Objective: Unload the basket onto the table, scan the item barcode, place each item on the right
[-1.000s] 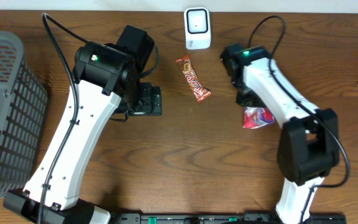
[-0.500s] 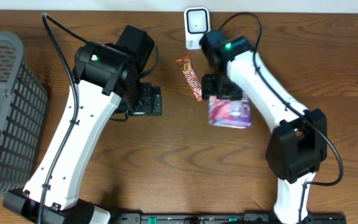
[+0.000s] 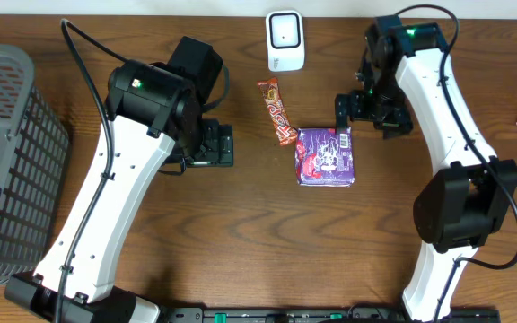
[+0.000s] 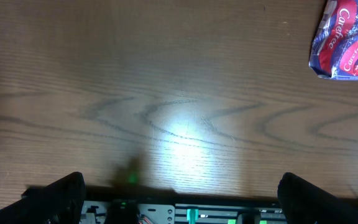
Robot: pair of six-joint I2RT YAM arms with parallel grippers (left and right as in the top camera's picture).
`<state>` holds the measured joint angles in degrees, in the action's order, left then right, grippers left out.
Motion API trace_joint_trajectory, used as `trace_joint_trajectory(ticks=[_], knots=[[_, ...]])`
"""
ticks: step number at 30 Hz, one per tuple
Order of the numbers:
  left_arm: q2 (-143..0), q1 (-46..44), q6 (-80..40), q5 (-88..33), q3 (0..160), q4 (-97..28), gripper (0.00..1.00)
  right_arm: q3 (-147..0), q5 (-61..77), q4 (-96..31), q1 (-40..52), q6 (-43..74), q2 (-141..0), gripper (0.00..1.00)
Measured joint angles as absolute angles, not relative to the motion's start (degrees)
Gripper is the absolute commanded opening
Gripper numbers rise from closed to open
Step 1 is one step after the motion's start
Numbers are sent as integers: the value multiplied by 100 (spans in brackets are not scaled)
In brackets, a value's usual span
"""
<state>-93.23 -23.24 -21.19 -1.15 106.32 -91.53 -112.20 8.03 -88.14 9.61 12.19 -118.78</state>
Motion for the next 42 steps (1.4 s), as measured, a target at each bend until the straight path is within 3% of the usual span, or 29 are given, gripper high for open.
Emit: trace_joint_trajectory(ticks=[4,9,15,21,32,35,39,40,42], knots=[[-9323,-2324,-2121,-115,10632,-9155,98,-10777,1621,-8611,858,565,-11878,80],[-9323,-2324,-2119,-113,10632,-9153,98,-10523,1962,-8167,1208,528,-11880,83],[-9323,-2324,-2121,-113,10632,-9153,98,-10523,1046,-7769,2108,1398,-11880,85],[-9323,-2324,-2119,-115,10632,-9153,98,-10453,-729,-7612,3052,2954,-11880,91],[-9323,-2324,-2119,-115,10632,-9155,98,-9126,-2078,-6191,3726,4294,-11880,82],[-9323,-2324,-2119,-113,10632,-9153,98,-8689,-2226,-5885,3730,4348,-11880,69],[-9323,-2324,-2119,-115,10632,-9155,98,-8427,-2346,-5815,3699,4434,-11880,39],[-9323,-2324,-2119,-115,10632,-9155,98,-8414,-2346,-5826,3677,4407,-11880,31],[-9323,-2324,-2119,-113,10632,-9153,98,-8416,-2298,-5828,3612,4338,-11880,1]])
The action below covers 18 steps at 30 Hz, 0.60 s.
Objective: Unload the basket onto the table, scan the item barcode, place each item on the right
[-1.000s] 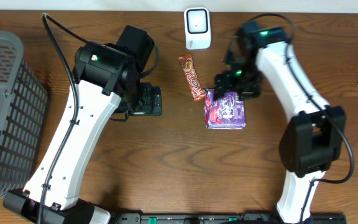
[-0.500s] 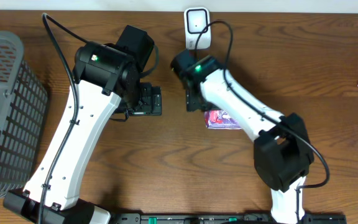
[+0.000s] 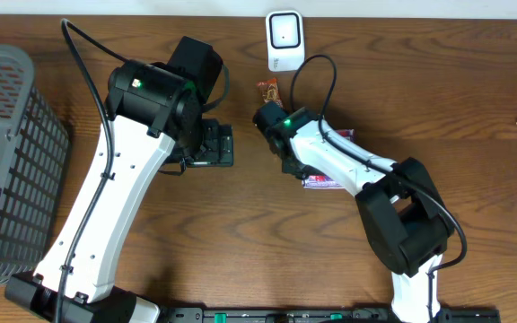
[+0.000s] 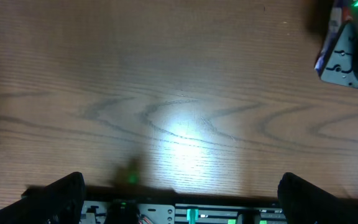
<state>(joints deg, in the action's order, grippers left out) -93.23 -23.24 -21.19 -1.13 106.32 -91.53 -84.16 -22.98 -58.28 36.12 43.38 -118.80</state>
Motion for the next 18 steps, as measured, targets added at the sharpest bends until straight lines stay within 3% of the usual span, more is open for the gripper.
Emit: trace_joint_trajectory(ticks=[5,18], knots=[[-9323,-2324,-2121,-113,10632,-9153,98,-8713,-1721,-6180,3251,3966,-11876,1],[-9323,-2324,-2119,-113,10632,-9153,98,-9900,4064,-7472,1002,279,-11889,1]])
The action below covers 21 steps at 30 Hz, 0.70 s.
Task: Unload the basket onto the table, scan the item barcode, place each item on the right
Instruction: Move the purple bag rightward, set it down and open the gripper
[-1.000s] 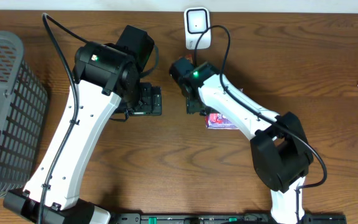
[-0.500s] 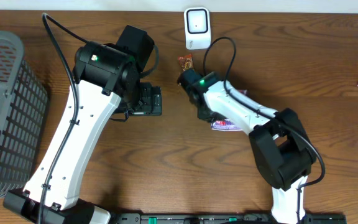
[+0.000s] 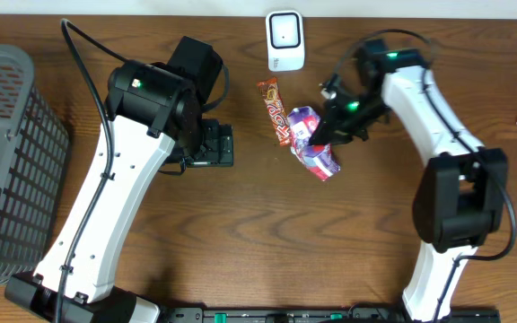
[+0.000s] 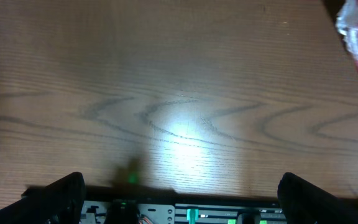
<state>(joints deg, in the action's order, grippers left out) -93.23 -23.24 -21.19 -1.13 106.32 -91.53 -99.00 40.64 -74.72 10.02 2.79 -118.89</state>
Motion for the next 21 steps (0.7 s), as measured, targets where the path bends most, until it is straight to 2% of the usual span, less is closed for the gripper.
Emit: trace_joint_trajectory(ticks=[4,10,12,14,16,19,21], knots=[[-9323,-2324,-2119,-113,10632,-9153,98,-9408,5325,-7585,318,-919,-11889,1],[-9323,-2324,-2119,-113,10632,-9153,98,-8147,5739,-6941,-301,-1433,-11891,5],[-9323,-2324,-2121,-113,10632,-9150,98,-7841,5725,-6825,-563,-1417,-11891,18],[-9323,-2324,-2121,-113,10632,-9153,98,-7817,5527,-6862,-823,-1199,-11891,38],[-9323,-2324,-2119,-113,10632,-9153,98,-7863,5330,-7059,-1004,-1133,-11891,52],[-9323,-2324,-2119,-113,10632,-9153,98,-8036,4939,-7782,-1310,-1199,-11891,59],[-9323,-2324,-2119,-113,10632,-9150,98,-8208,4692,-8103,-1404,-1258,-11891,59]])
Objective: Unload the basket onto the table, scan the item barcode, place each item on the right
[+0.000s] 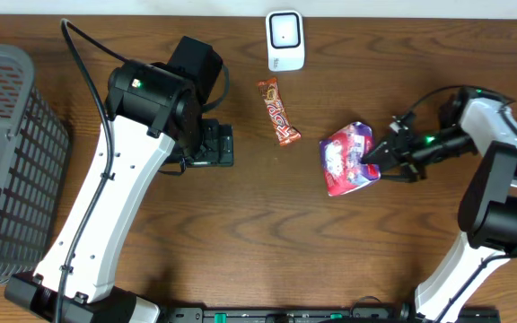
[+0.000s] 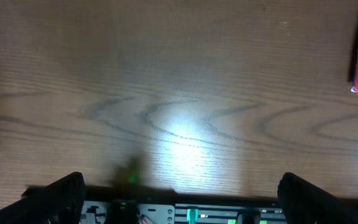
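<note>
A purple and red snack packet (image 1: 346, 160) is held tilted at the centre right of the table. My right gripper (image 1: 380, 158) is shut on its right edge. The white barcode scanner (image 1: 284, 40) stands at the back edge, well apart from the packet. My left gripper (image 1: 214, 144) hangs open over bare wood left of centre, with nothing between its fingers (image 2: 55, 190). In the left wrist view only a sliver of the packet shows at the right edge.
A red-brown candy bar (image 1: 278, 110) lies between the scanner and the packet. A grey mesh basket (image 1: 7, 161) fills the left side. A small orange packet sits at the far right edge.
The right gripper has moved to the right with the snack packet, from beside the candy bar to the centre right. The left arm has not moved.
The packet first lay flat next to the candy bar, with the right gripper at its upper right corner. Then the right arm reached across over it. Then the packet was held tilted by the candy bar, and now sits farther right.
</note>
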Robot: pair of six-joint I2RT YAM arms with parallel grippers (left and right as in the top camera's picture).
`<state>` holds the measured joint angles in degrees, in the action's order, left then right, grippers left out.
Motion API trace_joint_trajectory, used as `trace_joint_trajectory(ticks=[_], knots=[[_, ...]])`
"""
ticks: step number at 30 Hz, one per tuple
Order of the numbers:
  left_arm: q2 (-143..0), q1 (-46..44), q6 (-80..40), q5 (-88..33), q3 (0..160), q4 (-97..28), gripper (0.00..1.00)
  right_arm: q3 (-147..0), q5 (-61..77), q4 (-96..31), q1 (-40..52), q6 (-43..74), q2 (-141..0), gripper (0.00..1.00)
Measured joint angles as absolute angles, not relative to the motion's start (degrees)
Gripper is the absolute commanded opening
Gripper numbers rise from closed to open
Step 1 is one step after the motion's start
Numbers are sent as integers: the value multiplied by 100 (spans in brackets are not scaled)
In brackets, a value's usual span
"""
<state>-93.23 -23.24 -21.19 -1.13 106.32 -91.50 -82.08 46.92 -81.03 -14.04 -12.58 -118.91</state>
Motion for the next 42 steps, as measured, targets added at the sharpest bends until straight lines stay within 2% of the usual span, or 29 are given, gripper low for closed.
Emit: trace_joint_trajectory(ticks=[11,24,30,32,38,39,40,42], knots=[[-9323,-2324,-2121,-113,10632,-9153,98,-8656,3918,-8132,-1175,-1103,-11891,59],[-9323,-2324,-2119,-115,10632,-9153,98,-8680,1732,-7948,-1144,489,-11891,61],[-9323,-2324,-2119,-115,10632,-9153,98,-8890,2064,-8034,-1144,333,-11891,63],[-9323,-2324,-2121,-115,10632,-9155,98,-8897,2416,-8040,-1127,97,-11891,66],[-9323,-2324,-2119,-115,10632,-9153,98,-8899,2895,-7876,-963,-215,-11891,66],[-9323,-2324,-2119,-113,10632,-9153,98,-8899,2919,-7804,-904,-231,-11891,68],[-9323,-2324,-2119,-115,10632,-9153,98,-8897,2926,-7717,-845,-231,-11891,82],[-9323,-2324,-2119,-113,10632,-9153,98,-8877,2805,-7376,-707,-60,-11891,83]])
